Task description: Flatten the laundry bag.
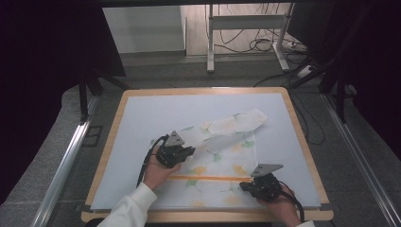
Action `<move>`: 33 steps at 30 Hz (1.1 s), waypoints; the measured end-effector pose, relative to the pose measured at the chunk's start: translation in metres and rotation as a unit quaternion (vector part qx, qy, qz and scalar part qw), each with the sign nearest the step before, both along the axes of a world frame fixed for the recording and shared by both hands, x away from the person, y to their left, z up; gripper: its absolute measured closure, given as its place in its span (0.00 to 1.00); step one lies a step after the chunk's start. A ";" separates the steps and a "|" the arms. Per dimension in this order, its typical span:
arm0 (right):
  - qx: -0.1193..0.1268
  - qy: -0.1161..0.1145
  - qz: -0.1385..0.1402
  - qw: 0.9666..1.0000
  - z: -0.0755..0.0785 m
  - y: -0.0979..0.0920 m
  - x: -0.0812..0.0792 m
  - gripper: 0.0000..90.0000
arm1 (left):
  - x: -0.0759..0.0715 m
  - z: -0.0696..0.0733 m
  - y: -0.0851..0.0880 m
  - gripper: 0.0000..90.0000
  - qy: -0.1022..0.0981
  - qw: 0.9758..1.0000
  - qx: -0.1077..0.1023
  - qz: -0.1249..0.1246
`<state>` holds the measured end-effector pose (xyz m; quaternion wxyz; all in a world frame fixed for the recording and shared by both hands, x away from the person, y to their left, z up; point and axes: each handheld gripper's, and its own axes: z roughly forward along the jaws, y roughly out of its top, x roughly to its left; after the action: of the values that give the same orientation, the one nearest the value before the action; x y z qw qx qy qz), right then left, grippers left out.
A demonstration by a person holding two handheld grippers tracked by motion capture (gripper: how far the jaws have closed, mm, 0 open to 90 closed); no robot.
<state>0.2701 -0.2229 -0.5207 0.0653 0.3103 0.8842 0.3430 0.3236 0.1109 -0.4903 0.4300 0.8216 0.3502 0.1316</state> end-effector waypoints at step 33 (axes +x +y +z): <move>0.001 0.001 0.000 1.000 0.000 0.000 0.001 0.99 | 0.018 0.003 0.026 0.99 -0.001 0.999 -0.013 0.040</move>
<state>0.2708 -0.2232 -0.5209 0.0645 0.3108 0.8837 0.3440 0.3417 0.1365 -0.4874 0.4353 0.8011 0.3843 0.1452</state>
